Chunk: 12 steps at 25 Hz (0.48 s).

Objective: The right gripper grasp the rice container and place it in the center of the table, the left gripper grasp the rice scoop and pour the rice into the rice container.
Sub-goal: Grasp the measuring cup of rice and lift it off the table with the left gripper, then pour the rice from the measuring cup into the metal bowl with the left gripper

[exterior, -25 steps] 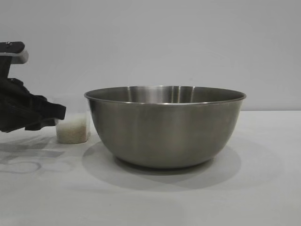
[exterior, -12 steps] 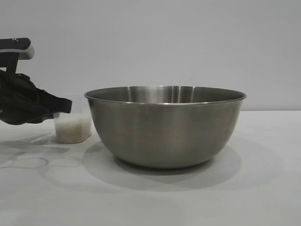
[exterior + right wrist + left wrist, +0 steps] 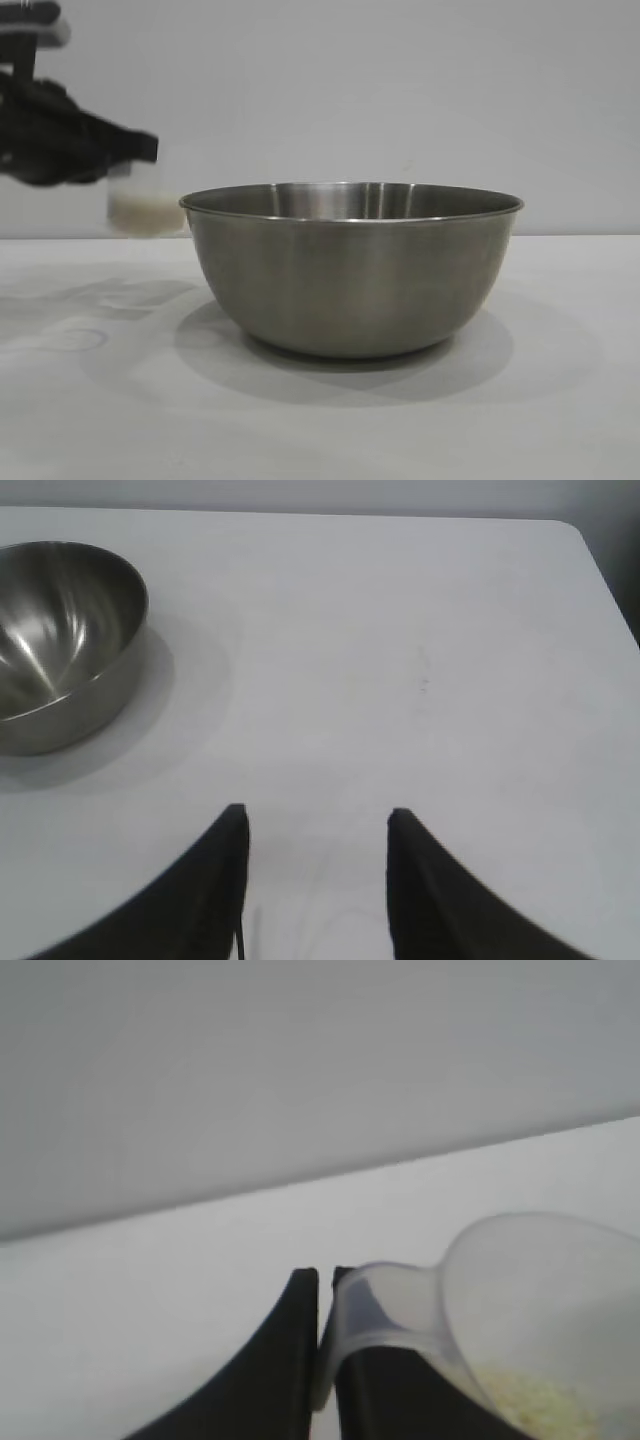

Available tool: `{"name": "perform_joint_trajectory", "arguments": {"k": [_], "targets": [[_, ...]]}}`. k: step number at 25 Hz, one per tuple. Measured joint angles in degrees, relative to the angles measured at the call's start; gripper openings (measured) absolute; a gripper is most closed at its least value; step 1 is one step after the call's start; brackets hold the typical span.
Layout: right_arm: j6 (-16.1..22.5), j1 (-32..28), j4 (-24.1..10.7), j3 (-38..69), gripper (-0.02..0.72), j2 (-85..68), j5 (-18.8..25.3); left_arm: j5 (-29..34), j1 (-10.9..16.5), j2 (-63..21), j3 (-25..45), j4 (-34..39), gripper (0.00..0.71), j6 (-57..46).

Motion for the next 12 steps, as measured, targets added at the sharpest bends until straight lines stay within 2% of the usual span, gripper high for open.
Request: {"name": "perform_joint_trajectory", "arguments": {"k": [12], "targets": [[0.0,0.0,0.0,0.0,0.277,0.0,0.0,-0.1,0.0,-0.3,-9.6,27.8,0.0,18.2]]}}
